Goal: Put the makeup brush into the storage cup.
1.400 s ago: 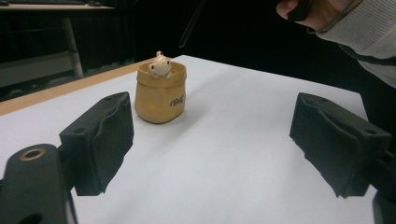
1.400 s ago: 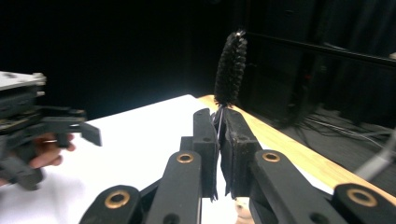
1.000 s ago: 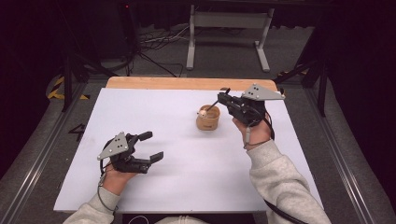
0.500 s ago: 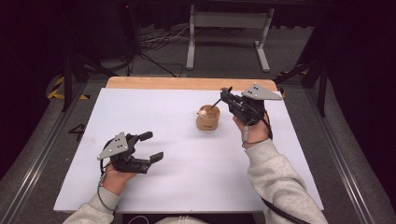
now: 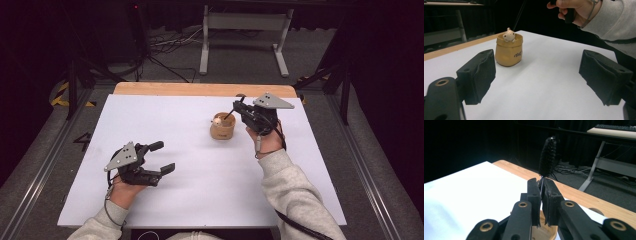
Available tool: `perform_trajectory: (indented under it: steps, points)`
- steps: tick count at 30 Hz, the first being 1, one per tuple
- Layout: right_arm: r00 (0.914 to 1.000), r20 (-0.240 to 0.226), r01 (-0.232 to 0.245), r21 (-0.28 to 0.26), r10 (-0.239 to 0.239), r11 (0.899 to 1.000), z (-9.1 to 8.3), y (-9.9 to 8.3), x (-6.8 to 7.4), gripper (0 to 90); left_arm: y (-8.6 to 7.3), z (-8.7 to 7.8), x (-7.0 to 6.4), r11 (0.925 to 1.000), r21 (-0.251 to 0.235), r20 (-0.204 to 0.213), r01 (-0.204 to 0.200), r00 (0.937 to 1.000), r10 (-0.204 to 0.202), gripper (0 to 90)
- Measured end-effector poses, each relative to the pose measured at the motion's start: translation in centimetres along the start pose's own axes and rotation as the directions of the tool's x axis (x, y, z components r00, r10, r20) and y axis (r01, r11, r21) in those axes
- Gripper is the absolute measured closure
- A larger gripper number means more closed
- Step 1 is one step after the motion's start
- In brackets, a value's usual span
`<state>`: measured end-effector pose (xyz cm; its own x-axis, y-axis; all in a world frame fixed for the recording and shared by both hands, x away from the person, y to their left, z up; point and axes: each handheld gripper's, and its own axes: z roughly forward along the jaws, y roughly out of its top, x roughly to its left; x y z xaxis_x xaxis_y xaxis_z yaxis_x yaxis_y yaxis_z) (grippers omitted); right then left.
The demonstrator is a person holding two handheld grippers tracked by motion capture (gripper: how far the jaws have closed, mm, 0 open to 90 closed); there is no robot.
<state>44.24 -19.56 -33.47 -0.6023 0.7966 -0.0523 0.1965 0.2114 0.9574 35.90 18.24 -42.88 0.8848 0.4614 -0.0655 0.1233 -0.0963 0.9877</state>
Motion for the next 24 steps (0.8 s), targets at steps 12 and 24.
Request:
perform_trajectory:
  steps: [12, 24]
  points:
    - [0.9998, 0.014, -0.012, 0.039, 0.011, 0.999, 1.2, -1.4, -0.4, 85.1, 0.0, 0.0, 0.0, 1.0, 0.001, -0.002, 0.002, 1.0, -0.002, 14.8]
    - [0.9995, 0.012, -0.028, 0.043, 0.028, 0.999, 1.7, -2.0, -0.5, 54.6, 0.0, 0.0, 0.0, 1.0, 0.006, -0.001, -0.003, 1.0, 0.003, 14.8]
